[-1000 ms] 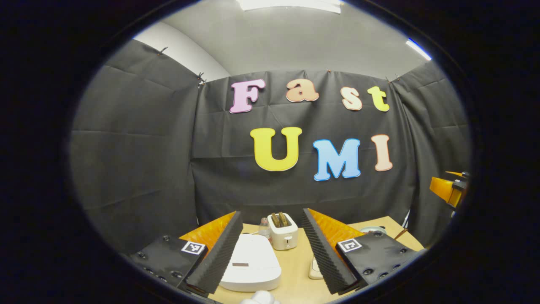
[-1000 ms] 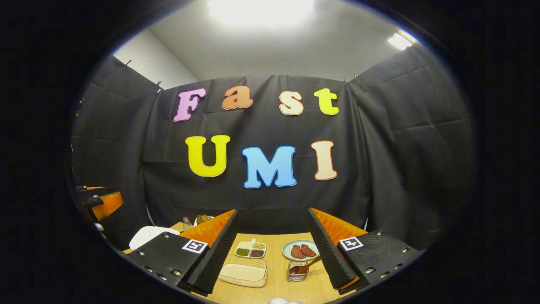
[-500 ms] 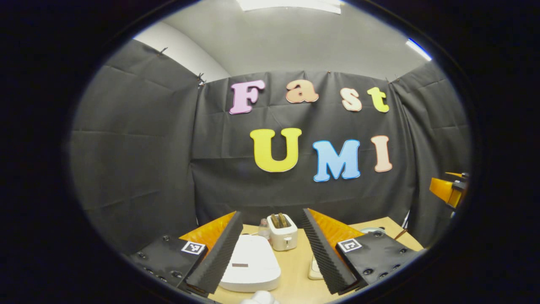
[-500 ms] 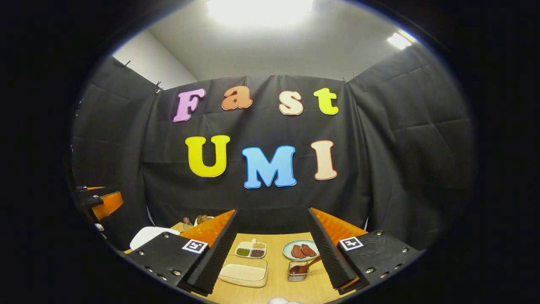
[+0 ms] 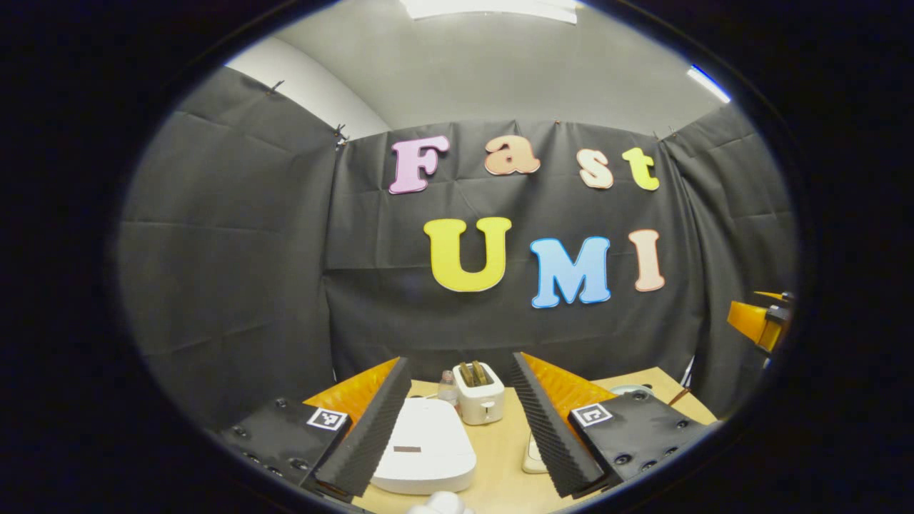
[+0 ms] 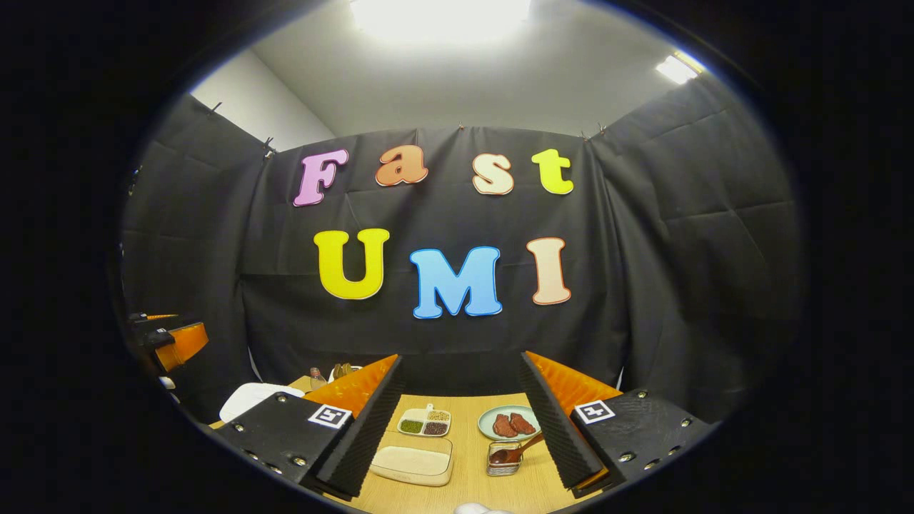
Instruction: Close the left gripper, press the button to open the rice cooker; take a wooden spoon from the chopstick holder with the right hand, scoop a spoonful of rice and pour it into the rice cooker, then put the wooden spoon back into the chopstick holder.
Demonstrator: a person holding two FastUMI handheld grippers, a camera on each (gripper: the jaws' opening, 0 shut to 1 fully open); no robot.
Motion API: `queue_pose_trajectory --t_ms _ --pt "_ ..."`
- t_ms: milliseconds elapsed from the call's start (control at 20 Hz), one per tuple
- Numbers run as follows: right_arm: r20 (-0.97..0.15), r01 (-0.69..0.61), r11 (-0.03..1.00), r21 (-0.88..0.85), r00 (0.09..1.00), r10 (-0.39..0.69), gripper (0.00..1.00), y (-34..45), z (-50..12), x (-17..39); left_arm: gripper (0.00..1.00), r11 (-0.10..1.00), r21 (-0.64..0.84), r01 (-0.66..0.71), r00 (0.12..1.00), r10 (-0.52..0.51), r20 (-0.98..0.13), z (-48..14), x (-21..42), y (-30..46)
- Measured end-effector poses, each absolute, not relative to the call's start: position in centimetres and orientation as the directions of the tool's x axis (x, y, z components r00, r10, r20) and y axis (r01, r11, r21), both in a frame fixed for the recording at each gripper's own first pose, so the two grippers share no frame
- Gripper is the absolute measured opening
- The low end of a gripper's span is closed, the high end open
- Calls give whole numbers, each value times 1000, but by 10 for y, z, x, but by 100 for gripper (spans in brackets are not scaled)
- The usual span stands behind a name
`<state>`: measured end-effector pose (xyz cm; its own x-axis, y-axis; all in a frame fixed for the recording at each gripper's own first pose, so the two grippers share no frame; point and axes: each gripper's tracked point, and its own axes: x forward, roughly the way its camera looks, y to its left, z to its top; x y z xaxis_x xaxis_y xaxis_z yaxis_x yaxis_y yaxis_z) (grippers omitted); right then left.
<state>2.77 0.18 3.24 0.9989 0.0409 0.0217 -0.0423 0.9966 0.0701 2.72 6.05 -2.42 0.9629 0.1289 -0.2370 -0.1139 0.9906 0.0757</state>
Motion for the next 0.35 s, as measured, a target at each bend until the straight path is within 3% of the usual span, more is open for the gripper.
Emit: queue_pose_trajectory --t_ms 350 --pt "25 -39 997 71 999 37 98 1 34 29 100 991 73 -114 964 128 -234 -23 28 60"
